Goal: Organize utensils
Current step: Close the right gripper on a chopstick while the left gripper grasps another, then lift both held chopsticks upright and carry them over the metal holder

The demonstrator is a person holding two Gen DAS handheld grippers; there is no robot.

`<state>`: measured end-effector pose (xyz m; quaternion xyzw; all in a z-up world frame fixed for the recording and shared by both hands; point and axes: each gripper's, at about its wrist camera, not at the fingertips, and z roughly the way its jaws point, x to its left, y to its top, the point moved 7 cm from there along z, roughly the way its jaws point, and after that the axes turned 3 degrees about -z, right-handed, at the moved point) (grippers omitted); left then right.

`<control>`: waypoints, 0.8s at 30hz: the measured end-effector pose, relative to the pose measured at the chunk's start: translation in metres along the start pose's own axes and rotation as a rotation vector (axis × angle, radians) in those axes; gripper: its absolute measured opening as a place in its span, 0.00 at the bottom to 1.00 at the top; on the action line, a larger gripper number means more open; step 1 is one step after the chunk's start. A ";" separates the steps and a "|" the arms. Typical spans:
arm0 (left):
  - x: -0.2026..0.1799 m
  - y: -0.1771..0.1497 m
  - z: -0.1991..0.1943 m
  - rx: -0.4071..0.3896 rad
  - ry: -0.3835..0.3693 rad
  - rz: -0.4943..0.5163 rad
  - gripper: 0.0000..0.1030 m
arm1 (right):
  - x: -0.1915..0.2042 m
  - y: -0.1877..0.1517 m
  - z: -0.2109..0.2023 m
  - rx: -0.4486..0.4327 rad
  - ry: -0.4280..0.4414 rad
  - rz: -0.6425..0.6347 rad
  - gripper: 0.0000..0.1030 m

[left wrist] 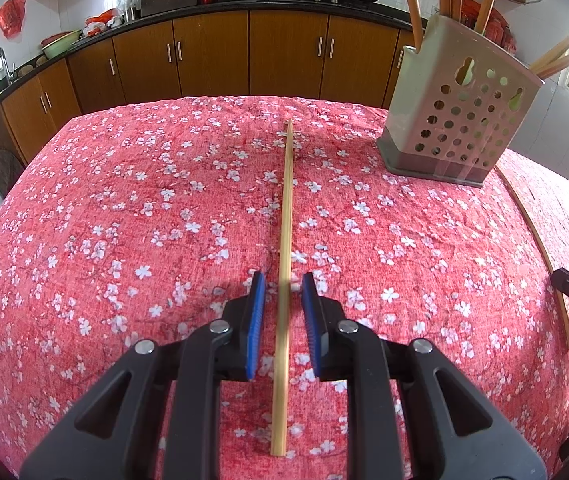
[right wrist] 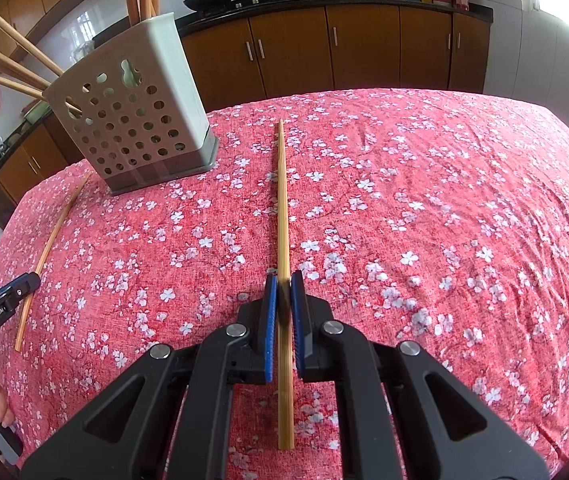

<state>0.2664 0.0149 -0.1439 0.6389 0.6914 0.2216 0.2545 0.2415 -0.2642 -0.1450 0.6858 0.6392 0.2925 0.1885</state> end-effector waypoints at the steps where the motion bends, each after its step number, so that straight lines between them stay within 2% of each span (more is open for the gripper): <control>1: 0.001 0.000 0.000 0.000 0.000 -0.004 0.12 | -0.001 0.000 0.000 0.000 0.003 0.003 0.08; 3: 0.005 -0.001 0.000 0.001 -0.005 -0.008 0.08 | -0.002 0.000 -0.001 -0.003 0.010 0.010 0.07; 6: 0.009 -0.003 -0.004 0.005 0.003 0.020 0.07 | -0.002 0.001 -0.007 -0.020 0.002 0.000 0.07; 9: 0.014 0.000 -0.018 -0.025 -0.002 0.026 0.07 | -0.001 0.004 -0.022 -0.065 -0.002 -0.009 0.07; 17: 0.011 0.034 -0.076 -0.172 -0.043 0.042 0.07 | -0.001 0.035 -0.073 -0.212 0.009 -0.013 0.07; 24: 0.002 0.068 -0.121 -0.284 -0.095 0.024 0.07 | -0.008 0.059 -0.102 -0.304 0.025 0.007 0.07</control>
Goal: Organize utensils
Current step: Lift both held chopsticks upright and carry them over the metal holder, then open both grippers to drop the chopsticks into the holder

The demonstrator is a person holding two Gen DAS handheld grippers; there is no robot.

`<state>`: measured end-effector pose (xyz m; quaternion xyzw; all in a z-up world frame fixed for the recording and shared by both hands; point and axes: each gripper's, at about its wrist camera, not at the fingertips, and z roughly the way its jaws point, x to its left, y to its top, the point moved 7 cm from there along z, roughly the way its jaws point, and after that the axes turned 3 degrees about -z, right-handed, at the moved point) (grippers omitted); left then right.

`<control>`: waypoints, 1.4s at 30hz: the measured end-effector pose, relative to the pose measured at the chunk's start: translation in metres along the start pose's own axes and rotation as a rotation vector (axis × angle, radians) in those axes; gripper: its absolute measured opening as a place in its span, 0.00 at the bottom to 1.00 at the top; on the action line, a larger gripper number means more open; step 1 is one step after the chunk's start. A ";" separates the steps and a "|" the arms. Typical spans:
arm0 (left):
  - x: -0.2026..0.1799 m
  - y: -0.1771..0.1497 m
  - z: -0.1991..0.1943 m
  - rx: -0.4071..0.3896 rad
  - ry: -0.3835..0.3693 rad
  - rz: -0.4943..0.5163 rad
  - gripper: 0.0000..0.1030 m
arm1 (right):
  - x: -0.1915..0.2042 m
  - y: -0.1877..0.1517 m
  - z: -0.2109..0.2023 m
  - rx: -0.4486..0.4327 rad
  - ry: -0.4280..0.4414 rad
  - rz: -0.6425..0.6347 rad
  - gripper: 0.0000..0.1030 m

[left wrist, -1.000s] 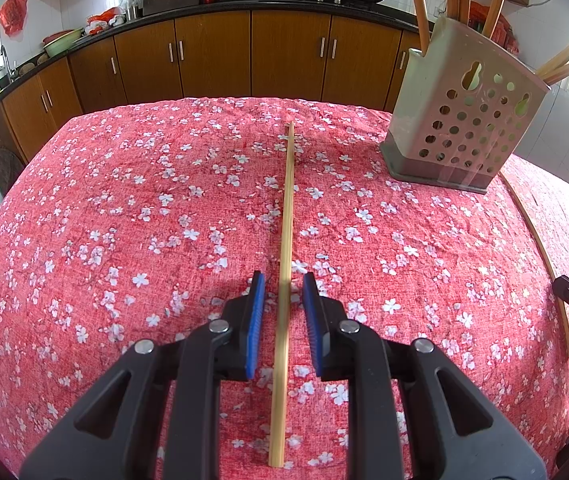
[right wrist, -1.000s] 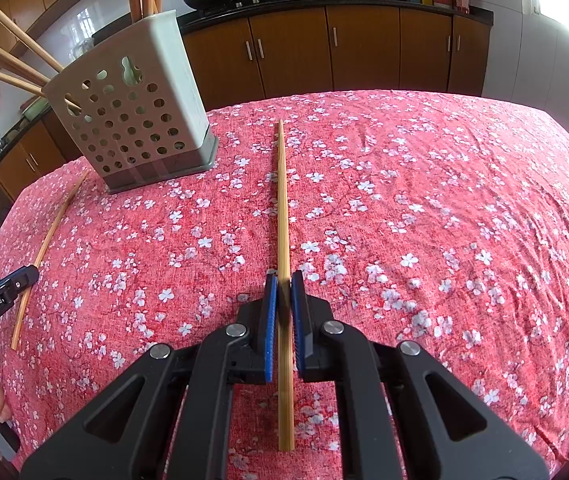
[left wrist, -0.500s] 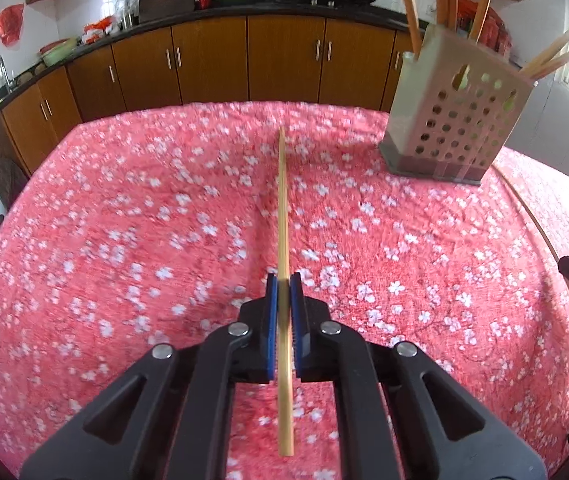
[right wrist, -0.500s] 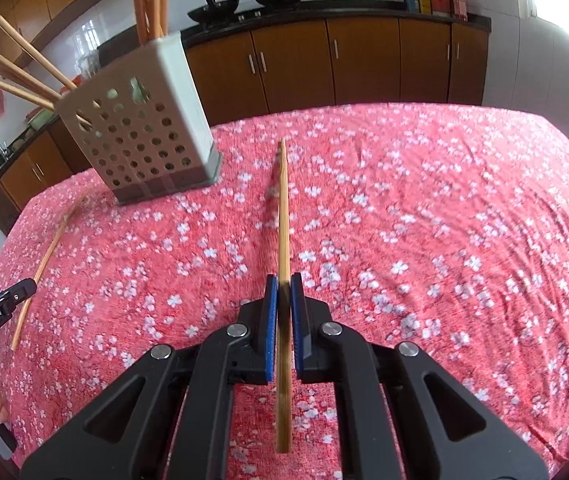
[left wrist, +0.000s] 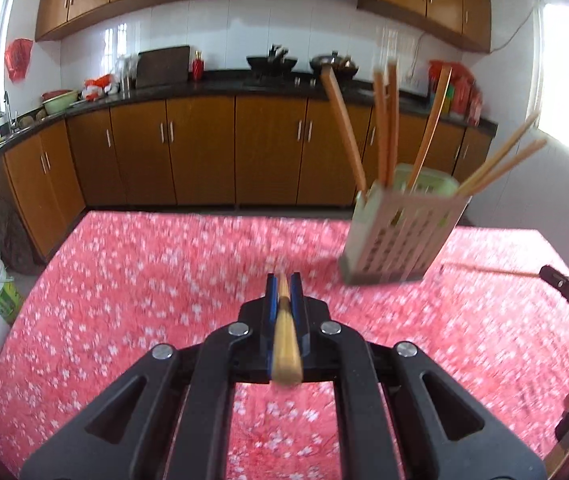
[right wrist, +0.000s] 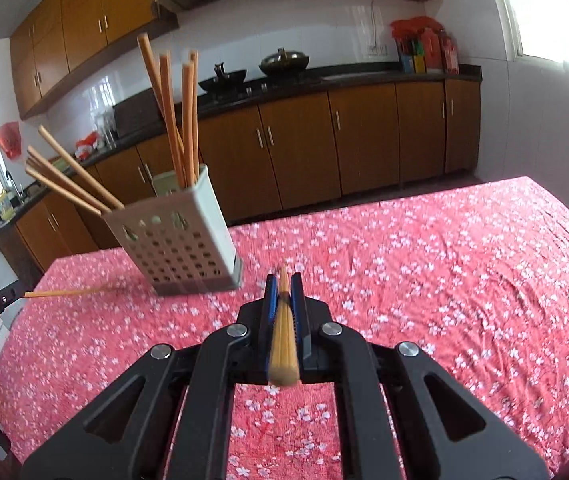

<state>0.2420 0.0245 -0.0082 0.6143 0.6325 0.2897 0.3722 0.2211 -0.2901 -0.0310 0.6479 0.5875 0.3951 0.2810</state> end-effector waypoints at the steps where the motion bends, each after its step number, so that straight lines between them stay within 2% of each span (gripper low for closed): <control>1: -0.001 0.006 -0.003 -0.010 -0.007 -0.002 0.07 | -0.001 0.004 -0.004 -0.013 0.003 0.004 0.07; 9: -0.011 0.034 -0.013 -0.053 -0.030 0.026 0.07 | 0.001 0.025 -0.014 -0.068 0.013 0.013 0.07; 16: -0.029 0.056 -0.030 -0.095 -0.096 0.034 0.07 | 0.017 0.056 -0.025 -0.124 0.080 0.028 0.07; 21: -0.053 0.080 -0.045 -0.146 -0.159 0.040 0.07 | 0.041 0.091 -0.046 -0.205 0.142 0.000 0.07; 27: -0.091 0.126 -0.070 -0.265 -0.233 0.033 0.07 | 0.070 0.129 -0.070 -0.318 0.192 -0.049 0.07; 32: -0.115 0.166 -0.085 -0.389 -0.240 0.033 0.07 | 0.081 0.150 -0.072 -0.380 0.185 -0.071 0.07; 36: -0.125 0.186 -0.074 -0.429 -0.208 0.037 0.07 | 0.084 0.159 -0.061 -0.408 0.160 -0.099 0.07; 42: -0.121 0.183 -0.030 -0.376 -0.187 0.018 0.07 | 0.081 0.155 -0.024 -0.361 0.143 -0.111 0.07</control>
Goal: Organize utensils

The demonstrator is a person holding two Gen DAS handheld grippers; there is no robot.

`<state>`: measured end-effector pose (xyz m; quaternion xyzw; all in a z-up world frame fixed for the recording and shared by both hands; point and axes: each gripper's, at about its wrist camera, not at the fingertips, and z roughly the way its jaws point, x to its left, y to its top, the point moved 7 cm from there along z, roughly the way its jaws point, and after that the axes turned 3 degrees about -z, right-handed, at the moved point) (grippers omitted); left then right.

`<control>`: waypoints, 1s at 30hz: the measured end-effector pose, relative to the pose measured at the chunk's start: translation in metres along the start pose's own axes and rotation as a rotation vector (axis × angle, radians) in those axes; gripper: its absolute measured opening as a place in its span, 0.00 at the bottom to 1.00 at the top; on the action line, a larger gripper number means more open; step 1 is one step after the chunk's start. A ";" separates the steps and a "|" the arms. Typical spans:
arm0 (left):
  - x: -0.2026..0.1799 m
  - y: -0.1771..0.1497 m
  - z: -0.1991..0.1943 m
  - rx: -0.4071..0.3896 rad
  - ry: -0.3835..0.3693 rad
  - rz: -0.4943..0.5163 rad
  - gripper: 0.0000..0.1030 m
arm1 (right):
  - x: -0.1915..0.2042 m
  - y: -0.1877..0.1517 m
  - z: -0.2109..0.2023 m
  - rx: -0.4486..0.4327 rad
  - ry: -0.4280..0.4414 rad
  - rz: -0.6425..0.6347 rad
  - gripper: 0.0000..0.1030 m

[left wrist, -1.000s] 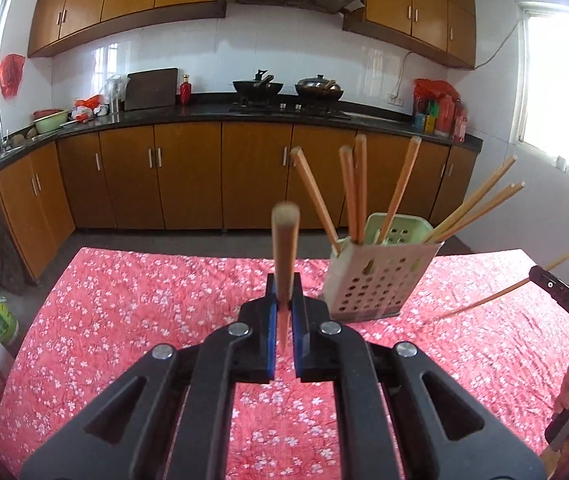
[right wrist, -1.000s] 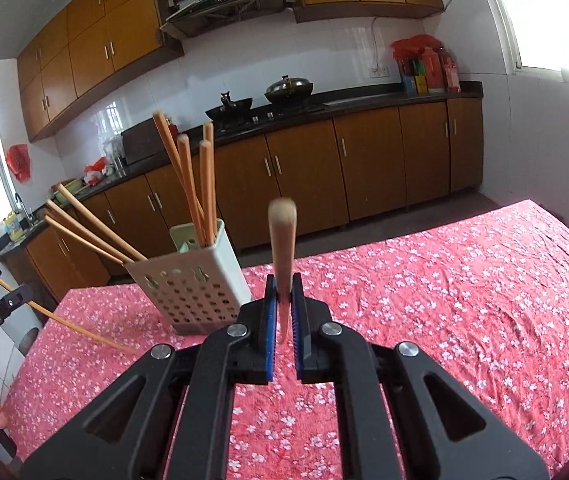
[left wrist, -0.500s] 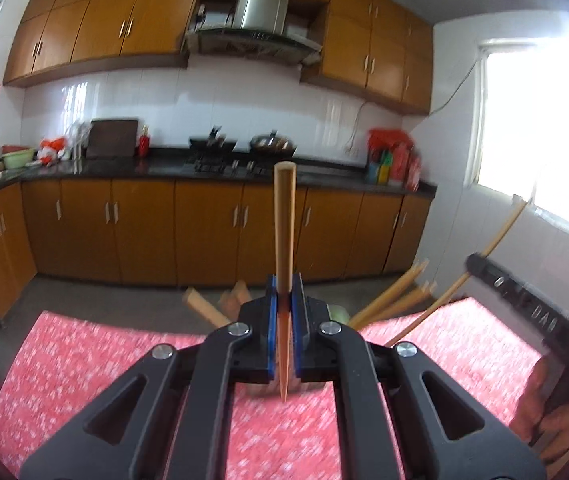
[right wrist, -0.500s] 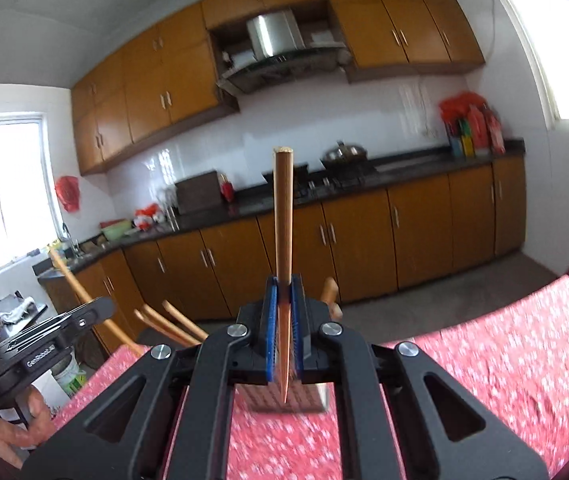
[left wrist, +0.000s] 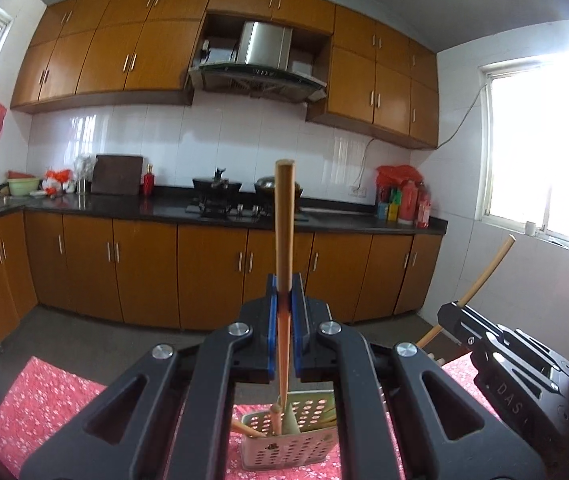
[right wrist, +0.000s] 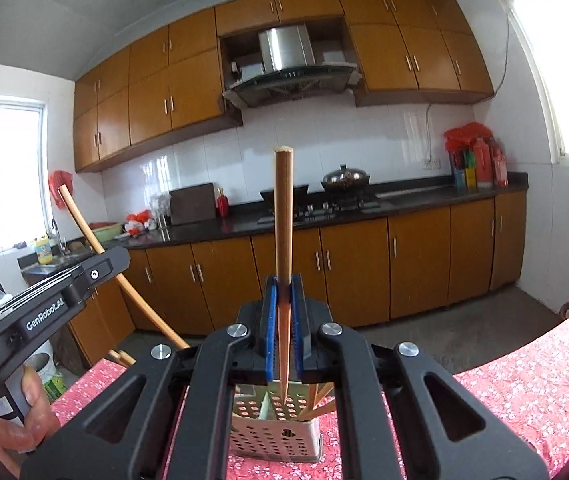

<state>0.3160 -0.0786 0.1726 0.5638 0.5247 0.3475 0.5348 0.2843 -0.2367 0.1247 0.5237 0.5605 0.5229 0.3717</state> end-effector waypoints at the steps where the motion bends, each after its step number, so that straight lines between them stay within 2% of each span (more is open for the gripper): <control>1: 0.004 -0.006 0.007 0.013 0.008 -0.005 0.07 | -0.003 -0.005 0.006 0.013 0.000 0.004 0.07; 8: 0.016 -0.028 0.026 0.048 0.008 -0.024 0.07 | -0.004 -0.021 0.021 0.054 -0.001 0.008 0.07; 21: 0.017 -0.035 0.036 0.068 0.006 -0.020 0.08 | 0.005 -0.009 0.020 0.042 0.013 -0.021 0.08; 23: 0.017 -0.034 0.036 0.067 0.009 -0.027 0.14 | 0.003 -0.010 0.019 0.047 0.016 -0.017 0.10; 25: 0.019 -0.032 0.033 0.063 0.015 -0.034 0.25 | 0.000 -0.010 0.020 0.052 0.010 -0.008 0.21; 26: 0.019 -0.032 0.031 0.061 0.015 -0.036 0.26 | -0.001 -0.009 0.018 0.048 0.006 -0.003 0.28; 30: 0.022 -0.028 0.022 0.050 0.027 -0.033 0.33 | -0.005 -0.007 0.011 0.039 -0.009 -0.006 0.30</control>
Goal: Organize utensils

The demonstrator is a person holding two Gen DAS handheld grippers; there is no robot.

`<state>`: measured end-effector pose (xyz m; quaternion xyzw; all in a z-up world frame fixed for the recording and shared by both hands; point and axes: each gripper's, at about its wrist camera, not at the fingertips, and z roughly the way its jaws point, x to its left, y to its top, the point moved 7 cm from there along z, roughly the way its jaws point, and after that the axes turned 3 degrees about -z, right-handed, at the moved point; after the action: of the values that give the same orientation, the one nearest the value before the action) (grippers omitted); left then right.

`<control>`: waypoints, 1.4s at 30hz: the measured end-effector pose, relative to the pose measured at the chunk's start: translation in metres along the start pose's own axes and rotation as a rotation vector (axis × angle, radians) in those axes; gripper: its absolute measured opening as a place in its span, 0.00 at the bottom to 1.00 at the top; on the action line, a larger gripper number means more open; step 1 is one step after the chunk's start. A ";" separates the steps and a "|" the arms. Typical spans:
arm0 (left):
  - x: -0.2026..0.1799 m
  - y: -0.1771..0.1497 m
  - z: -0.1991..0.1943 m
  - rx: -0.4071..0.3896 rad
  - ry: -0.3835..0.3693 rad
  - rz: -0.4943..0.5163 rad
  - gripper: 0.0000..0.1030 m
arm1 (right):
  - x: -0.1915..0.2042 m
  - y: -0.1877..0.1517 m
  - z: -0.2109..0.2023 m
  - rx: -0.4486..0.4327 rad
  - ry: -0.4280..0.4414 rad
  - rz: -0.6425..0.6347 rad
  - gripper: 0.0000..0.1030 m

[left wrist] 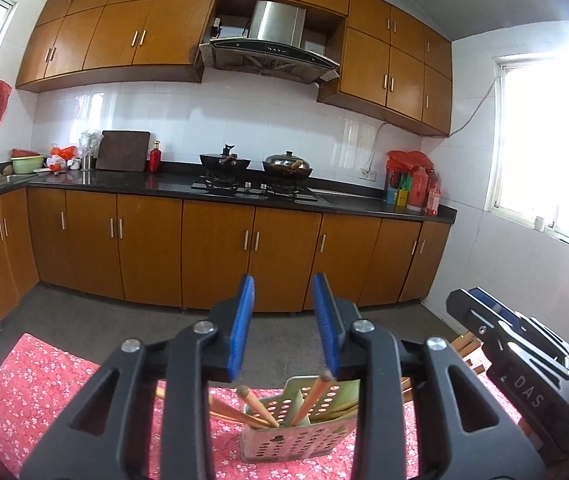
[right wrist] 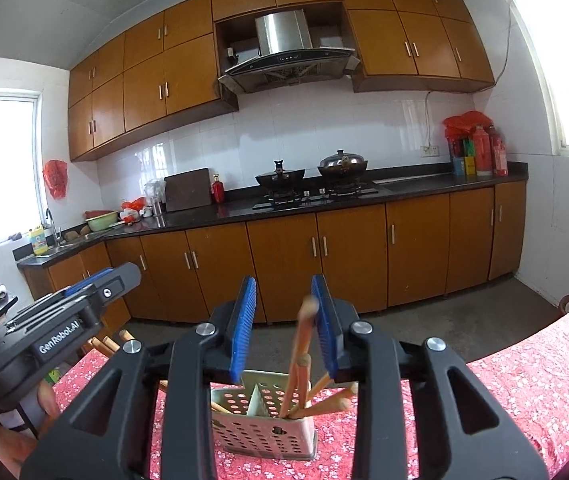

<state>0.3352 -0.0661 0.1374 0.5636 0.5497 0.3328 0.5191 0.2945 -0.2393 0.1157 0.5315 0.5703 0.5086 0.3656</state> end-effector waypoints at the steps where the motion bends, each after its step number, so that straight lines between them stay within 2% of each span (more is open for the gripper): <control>1: 0.001 0.001 -0.003 -0.002 0.003 -0.001 0.35 | -0.001 0.001 -0.003 -0.002 -0.004 -0.002 0.30; 5: 0.011 0.002 -0.019 -0.011 0.023 -0.004 0.42 | -0.003 0.002 -0.014 -0.013 -0.022 -0.011 0.42; 7: 0.018 0.001 -0.029 -0.017 0.039 -0.001 0.49 | -0.004 0.002 -0.022 -0.020 -0.034 -0.018 0.45; 11: 0.033 -0.005 -0.059 -0.025 0.060 0.002 0.59 | -0.006 -0.001 -0.045 -0.033 -0.051 -0.024 0.64; 13: 0.039 -0.009 -0.074 -0.025 0.067 0.005 0.74 | -0.004 -0.005 -0.058 -0.042 -0.050 -0.022 0.72; 15: 0.043 -0.015 -0.092 -0.030 0.064 0.013 0.86 | -0.001 -0.009 -0.070 -0.049 -0.051 -0.023 0.88; 16: 0.044 -0.020 -0.104 -0.035 0.066 0.025 0.93 | 0.000 -0.012 -0.077 -0.055 -0.052 -0.024 0.92; 18: 0.044 -0.030 -0.128 -0.049 0.075 0.056 0.96 | 0.005 -0.019 -0.092 -0.067 -0.054 -0.030 0.97; 27: 0.038 -0.098 -0.187 -0.029 0.137 0.165 0.96 | 0.025 -0.066 -0.126 0.001 -0.089 -0.060 0.98; 32: 0.044 -0.136 -0.195 0.031 0.141 0.147 0.96 | 0.033 -0.102 -0.136 0.064 -0.093 -0.066 0.98; 37: 0.054 -0.168 -0.205 0.043 0.149 0.115 0.96 | 0.036 -0.132 -0.149 0.055 -0.126 -0.094 0.98; 42: 0.055 -0.193 -0.215 0.046 0.158 0.141 0.96 | 0.032 -0.160 -0.151 0.100 -0.129 -0.083 0.98</control>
<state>0.0890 0.0067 -0.0053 0.5845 0.5555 0.3993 0.4364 0.1066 -0.2239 -0.0028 0.5566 0.5918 0.4285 0.3955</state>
